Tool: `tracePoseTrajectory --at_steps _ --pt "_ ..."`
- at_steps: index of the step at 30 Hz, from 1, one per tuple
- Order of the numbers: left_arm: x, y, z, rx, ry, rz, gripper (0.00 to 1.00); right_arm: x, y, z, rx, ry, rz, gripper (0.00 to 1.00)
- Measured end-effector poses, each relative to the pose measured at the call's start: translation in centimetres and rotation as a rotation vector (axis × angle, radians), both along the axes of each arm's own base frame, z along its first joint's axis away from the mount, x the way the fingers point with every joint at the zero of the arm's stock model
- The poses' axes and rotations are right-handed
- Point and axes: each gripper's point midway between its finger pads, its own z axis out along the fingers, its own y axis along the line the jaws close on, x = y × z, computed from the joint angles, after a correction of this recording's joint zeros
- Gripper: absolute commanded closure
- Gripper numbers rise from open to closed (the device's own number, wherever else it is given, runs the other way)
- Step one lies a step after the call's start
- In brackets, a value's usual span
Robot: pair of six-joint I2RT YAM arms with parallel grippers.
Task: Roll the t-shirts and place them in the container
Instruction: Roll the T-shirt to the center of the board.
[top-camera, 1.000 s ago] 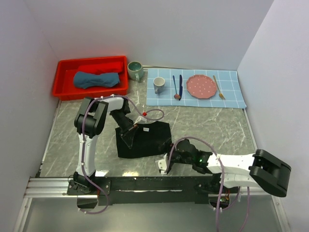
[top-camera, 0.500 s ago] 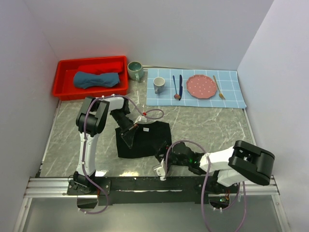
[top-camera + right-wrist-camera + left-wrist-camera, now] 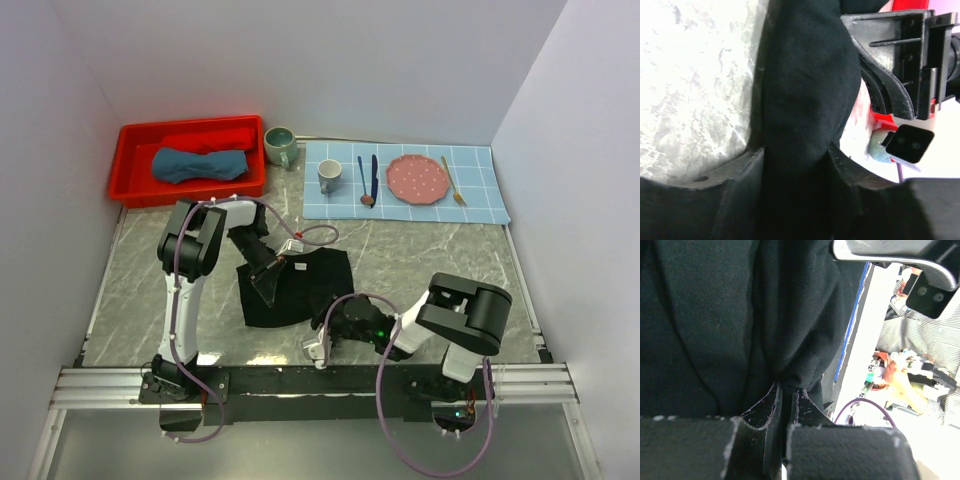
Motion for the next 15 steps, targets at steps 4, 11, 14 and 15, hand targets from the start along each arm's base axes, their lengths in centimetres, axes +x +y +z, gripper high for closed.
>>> tracePoseTrajectory --at_steps 4,11,14,15 --pt "0.0 0.0 0.0 0.003 0.004 0.006 0.87 -0.1 -0.2 -0.5 -0.012 0.026 -0.013 0.61" --pt "0.0 0.5 1.0 -0.009 -0.040 0.051 0.46 1.5 0.7 -0.4 -0.037 0.136 -0.055 0.72" --pt "0.4 0.8 3.3 -0.051 -0.186 0.068 0.41 2.5 1.1 -0.1 -0.051 0.226 -0.066 0.84" --pt "0.6 0.9 4.4 -0.067 -0.254 0.081 0.37 2.7 1.1 0.0 -0.056 0.256 -0.067 0.88"
